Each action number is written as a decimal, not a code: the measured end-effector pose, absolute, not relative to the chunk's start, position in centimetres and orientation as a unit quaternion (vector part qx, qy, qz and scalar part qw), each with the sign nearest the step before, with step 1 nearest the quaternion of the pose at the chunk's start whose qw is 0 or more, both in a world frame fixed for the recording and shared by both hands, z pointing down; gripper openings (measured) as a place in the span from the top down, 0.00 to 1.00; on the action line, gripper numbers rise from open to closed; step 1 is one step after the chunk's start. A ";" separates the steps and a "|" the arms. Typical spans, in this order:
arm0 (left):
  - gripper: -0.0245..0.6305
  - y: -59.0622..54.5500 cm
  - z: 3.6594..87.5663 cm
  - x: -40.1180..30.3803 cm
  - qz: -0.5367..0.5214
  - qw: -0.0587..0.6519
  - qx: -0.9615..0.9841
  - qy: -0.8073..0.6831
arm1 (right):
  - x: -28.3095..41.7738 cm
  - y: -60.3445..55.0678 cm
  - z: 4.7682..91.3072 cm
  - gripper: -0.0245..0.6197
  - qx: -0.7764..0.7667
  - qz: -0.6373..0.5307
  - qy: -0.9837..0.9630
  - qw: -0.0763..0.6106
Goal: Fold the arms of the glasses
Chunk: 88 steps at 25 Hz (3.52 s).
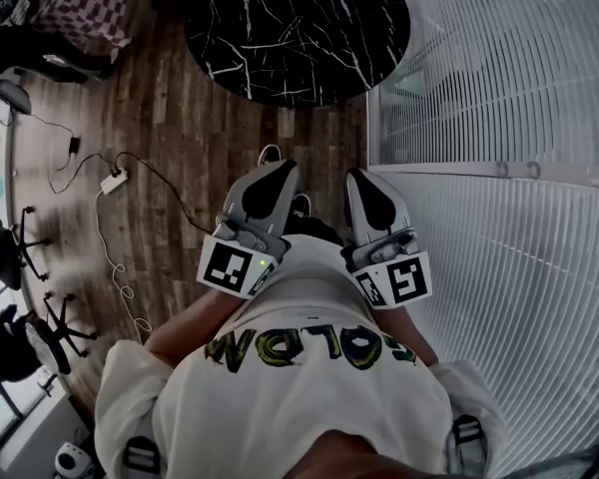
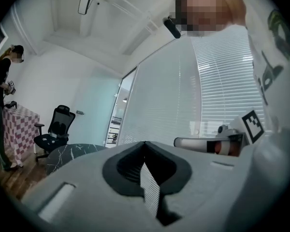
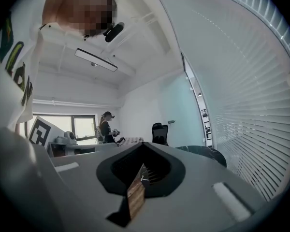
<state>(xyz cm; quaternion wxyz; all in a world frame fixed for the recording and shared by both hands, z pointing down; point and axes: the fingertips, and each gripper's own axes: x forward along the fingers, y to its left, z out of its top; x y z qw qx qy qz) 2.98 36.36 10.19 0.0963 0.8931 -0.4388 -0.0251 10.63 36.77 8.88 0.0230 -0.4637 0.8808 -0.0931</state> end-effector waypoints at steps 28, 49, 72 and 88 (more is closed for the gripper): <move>0.96 12.6 11.7 -8.3 -0.025 0.136 0.884 -0.447 | -1.4 12.7 9.4 0.96 -0.446 -0.092 0.890 -0.022; 0.96 4.4 18.6 -6.3 0.072 0.138 0.883 -0.443 | 3.6 4.7 15.0 0.96 -0.459 -0.085 0.877 -0.110; 0.96 -2.3 39.6 -5.7 0.220 0.188 0.858 -0.425 | 11.8 -6.2 34.8 0.96 -0.475 -0.125 0.839 -0.234; 0.96 -5.3 48.1 -4.5 0.232 0.229 0.841 -0.430 | 12.9 -10.9 47.3 0.96 -0.480 -0.161 0.810 -0.295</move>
